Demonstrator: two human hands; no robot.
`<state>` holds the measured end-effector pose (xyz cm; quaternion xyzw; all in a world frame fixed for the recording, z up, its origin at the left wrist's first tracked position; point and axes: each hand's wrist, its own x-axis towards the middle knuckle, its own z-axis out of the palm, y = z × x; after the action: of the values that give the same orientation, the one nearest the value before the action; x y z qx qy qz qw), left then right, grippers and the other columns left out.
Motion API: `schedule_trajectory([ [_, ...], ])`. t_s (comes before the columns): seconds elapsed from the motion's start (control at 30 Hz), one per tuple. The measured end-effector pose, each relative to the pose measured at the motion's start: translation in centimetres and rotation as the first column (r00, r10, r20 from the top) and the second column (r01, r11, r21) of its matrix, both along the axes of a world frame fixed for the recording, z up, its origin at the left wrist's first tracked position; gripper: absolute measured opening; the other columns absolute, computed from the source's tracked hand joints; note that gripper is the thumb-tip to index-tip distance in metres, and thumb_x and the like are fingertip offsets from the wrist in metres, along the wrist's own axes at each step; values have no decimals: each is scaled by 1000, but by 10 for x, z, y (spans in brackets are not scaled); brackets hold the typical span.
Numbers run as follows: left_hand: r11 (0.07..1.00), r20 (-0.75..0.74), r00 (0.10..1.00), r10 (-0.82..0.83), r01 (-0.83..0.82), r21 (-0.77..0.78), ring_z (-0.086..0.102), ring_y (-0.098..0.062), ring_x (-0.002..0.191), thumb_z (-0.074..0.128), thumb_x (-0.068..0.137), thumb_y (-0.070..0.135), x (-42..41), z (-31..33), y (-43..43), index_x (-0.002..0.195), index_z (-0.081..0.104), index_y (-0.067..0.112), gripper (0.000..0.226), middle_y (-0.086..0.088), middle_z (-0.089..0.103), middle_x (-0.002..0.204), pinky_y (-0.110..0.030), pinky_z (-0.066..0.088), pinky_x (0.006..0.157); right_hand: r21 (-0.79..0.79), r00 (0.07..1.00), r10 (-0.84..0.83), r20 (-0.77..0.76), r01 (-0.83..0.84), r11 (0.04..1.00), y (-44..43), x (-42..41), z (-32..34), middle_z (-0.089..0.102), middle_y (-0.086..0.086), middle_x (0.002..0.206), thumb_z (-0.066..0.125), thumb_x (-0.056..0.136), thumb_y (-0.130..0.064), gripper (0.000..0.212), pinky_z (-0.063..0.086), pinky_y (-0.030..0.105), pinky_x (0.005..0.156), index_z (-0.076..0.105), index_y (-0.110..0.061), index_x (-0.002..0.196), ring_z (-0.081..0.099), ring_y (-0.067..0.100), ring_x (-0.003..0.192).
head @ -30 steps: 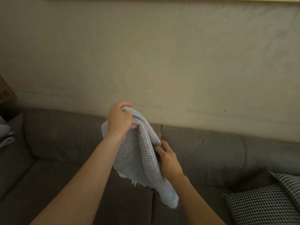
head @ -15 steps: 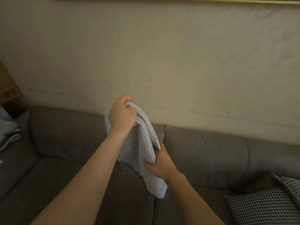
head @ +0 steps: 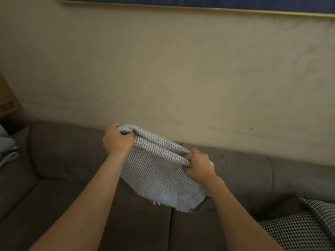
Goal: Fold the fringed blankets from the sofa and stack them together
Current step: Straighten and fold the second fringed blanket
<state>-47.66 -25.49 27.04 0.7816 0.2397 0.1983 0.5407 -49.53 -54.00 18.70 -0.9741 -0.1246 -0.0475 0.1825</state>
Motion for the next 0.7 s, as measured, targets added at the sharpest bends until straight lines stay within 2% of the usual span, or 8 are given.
schedule_trajectory([
  [0.1,999,-16,1000,-11,10,-42,70,-36,101,80,85,15,-4,-7,-8,107,64,23,29,-5,64,111,-50,67,68,-137,992,25,-121,-42,990,-5,-10,-6,45,-2,104,66,90,-29,26,47,44,90,69,-29,116,59,28,98],
  [0.2,998,36,997,-66,65,15,68,-35,104,66,91,11,-6,-9,-22,109,57,24,24,3,57,100,-56,64,80,-141,974,-4,-226,-29,990,-15,-24,-27,44,4,117,67,91,-21,40,54,45,87,63,-24,131,62,34,97],
  [0.37,967,86,988,-130,107,230,62,-31,88,47,95,-4,-5,1,-33,115,53,18,31,3,57,88,-48,58,76,-105,982,-36,-185,17,994,-18,-41,-48,69,5,108,59,86,-22,27,47,39,80,71,-18,110,64,31,103],
  [0.47,943,93,989,-116,80,322,62,-30,94,46,89,-10,-4,-1,-28,111,61,19,39,-7,68,100,-46,54,82,-124,985,-86,-152,67,990,-22,-46,-46,69,0,112,54,90,-28,35,36,41,91,64,-24,123,59,25,108],
  [0.53,952,58,997,-43,23,304,63,-33,102,47,89,-8,1,-10,-19,107,72,23,43,-8,69,108,-45,56,93,-35,990,-90,-105,87,996,-28,-48,-41,68,-2,115,53,89,-26,43,42,42,92,53,-28,133,62,24,107],
  [0.6,977,-18,999,42,-37,212,58,-36,104,46,88,-7,6,-23,-10,98,77,26,47,-5,58,101,-49,58,96,82,994,-60,-93,68,994,-34,-47,-34,68,-1,116,53,88,-19,52,49,40,81,40,-32,138,66,26,98],
  [0.67,995,-107,991,82,-75,69,56,-41,110,49,88,-11,12,-39,-5,90,74,24,43,3,43,98,-51,63,85,108,994,-75,-84,84,991,-38,-44,-28,70,2,102,55,88,-14,75,48,37,67,22,-34,152,66,27,80],
  [0.7,996,-143,986,88,-89,-2,54,-41,110,53,89,-13,13,-48,-4,91,73,24,42,1,44,109,-49,65,78,70,990,-120,-75,125,990,-38,-43,-25,69,1,91,56,88,-14,82,47,37,67,15,-32,158,64,26,73],
])
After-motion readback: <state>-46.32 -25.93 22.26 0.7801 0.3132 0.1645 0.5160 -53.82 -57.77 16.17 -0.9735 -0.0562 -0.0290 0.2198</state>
